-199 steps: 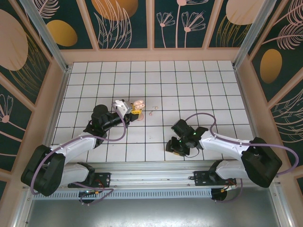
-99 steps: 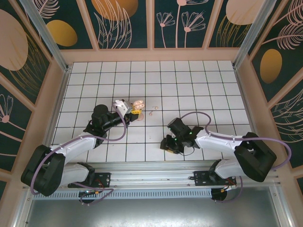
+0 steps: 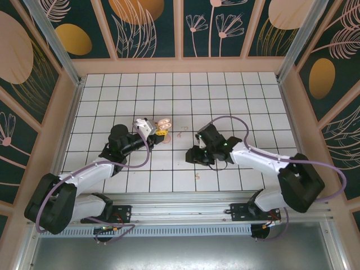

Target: Insert wireless bluetooth earbuds into charging case

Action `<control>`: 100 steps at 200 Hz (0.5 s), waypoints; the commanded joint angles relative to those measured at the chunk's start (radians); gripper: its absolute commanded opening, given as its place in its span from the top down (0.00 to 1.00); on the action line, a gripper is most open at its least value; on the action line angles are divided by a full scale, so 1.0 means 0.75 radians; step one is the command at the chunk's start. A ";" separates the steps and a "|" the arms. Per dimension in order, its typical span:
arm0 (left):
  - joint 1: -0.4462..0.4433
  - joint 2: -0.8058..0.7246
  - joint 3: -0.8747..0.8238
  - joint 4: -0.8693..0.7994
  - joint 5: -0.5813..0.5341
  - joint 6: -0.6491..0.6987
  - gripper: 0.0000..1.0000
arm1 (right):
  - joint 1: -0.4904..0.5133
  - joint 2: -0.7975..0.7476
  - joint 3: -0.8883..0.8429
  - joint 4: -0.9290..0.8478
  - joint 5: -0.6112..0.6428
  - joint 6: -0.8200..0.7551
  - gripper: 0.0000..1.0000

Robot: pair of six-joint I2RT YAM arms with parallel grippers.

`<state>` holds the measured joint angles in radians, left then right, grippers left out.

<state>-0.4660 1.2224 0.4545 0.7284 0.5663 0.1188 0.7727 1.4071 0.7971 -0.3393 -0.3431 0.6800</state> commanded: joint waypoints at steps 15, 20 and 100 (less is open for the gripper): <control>-0.001 -0.033 0.034 -0.007 -0.009 0.005 0.81 | 0.030 0.144 0.078 -0.071 -0.054 -0.153 0.58; -0.002 -0.033 0.036 -0.009 -0.010 0.007 0.81 | 0.034 0.163 0.083 -0.073 -0.059 -0.159 0.59; -0.002 -0.041 0.036 -0.026 -0.019 0.015 0.81 | 0.064 0.292 0.066 -0.145 -0.064 -0.201 0.59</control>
<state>-0.4660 1.2129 0.4545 0.7136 0.5621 0.1196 0.8124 1.6245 0.8474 -0.3912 -0.3878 0.5545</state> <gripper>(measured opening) 0.213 0.409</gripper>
